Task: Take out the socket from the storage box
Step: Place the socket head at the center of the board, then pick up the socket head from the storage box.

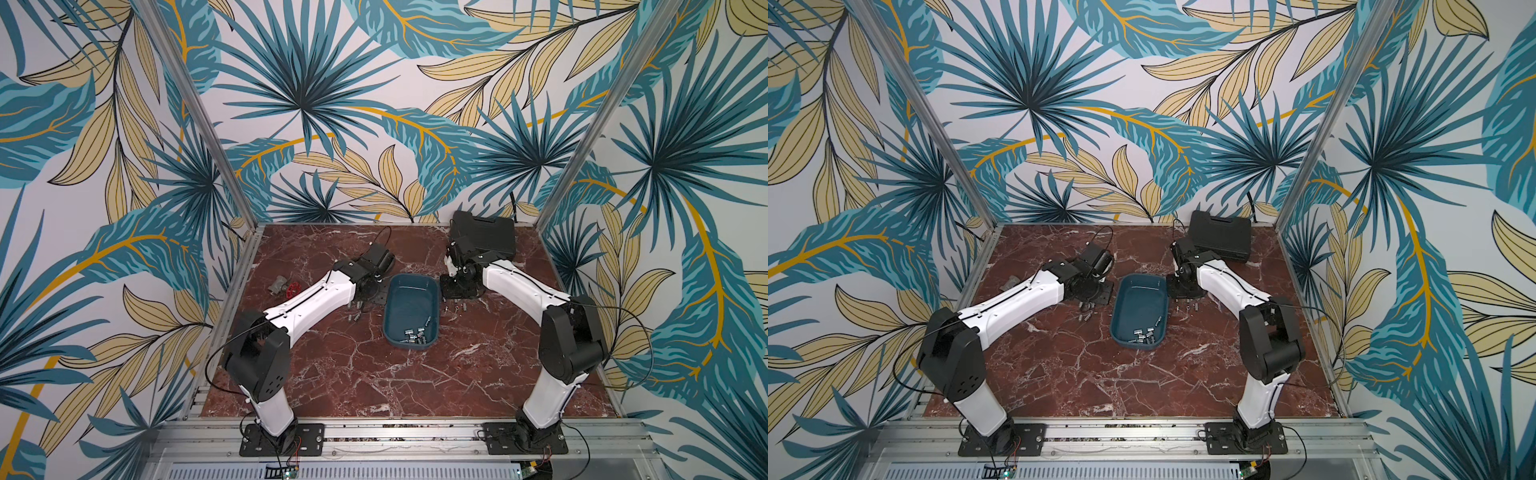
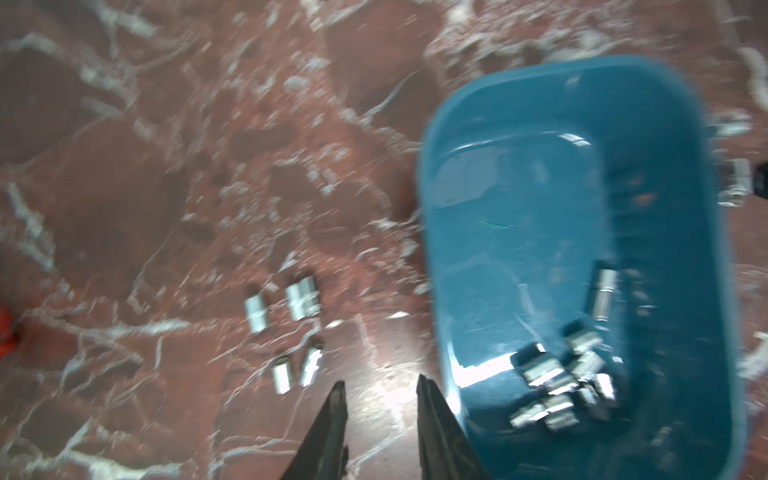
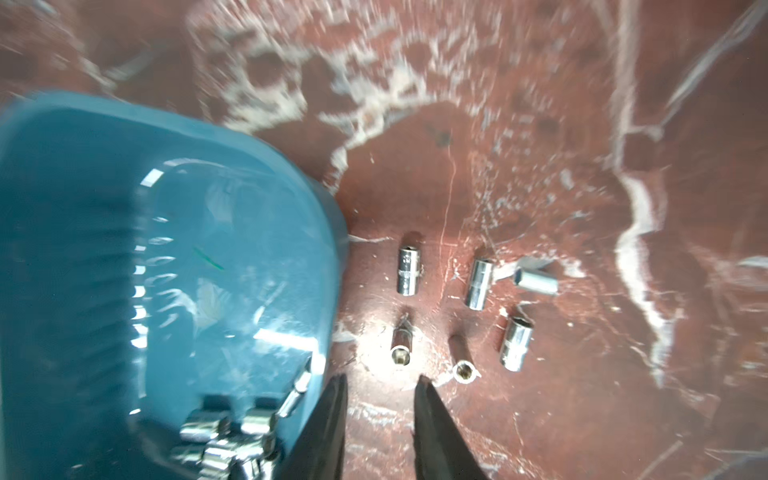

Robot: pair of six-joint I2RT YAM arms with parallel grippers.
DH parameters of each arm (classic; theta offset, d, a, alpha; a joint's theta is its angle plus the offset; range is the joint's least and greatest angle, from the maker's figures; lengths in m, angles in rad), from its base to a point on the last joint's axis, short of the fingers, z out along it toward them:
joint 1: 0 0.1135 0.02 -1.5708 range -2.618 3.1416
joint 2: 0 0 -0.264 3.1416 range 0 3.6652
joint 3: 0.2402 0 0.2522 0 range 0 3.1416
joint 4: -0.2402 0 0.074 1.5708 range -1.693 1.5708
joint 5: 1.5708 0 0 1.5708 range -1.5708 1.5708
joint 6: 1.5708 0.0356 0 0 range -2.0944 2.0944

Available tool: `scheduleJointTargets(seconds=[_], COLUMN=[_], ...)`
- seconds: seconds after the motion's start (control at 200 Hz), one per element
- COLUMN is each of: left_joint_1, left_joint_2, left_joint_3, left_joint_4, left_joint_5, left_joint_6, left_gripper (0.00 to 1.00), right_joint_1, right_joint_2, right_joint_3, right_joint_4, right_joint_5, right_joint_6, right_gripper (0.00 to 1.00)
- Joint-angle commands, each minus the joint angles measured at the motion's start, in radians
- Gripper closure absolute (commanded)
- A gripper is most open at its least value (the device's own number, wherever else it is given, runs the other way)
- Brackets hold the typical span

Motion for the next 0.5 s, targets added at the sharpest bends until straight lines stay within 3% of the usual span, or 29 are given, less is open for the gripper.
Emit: scheduleJointTargets(seconds=[0.0, 0.295, 0.496], left_joint_1=[-0.040, -0.112, -0.131], left_joint_2=[0.074, 0.289, 0.354], left_joint_3=[0.103, 0.278, 0.306], left_joint_4=[-0.023, -0.070, -0.042], left_joint_5=[0.034, 0.138, 0.214], left_joint_6=[0.045, 0.082, 0.082], left_gripper=[0.67, 0.67, 0.66], right_joint_1=[-0.004, -0.006, -0.011], right_joint_2=[-0.050, -0.092, -0.103], right_joint_3=[0.015, -0.009, -0.026], right_joint_4=[-0.039, -0.030, -0.021], right_joint_5=[0.012, 0.023, 0.018], right_joint_6=[-0.010, -0.004, 0.005], right_gripper=[0.69, 0.69, 0.69])
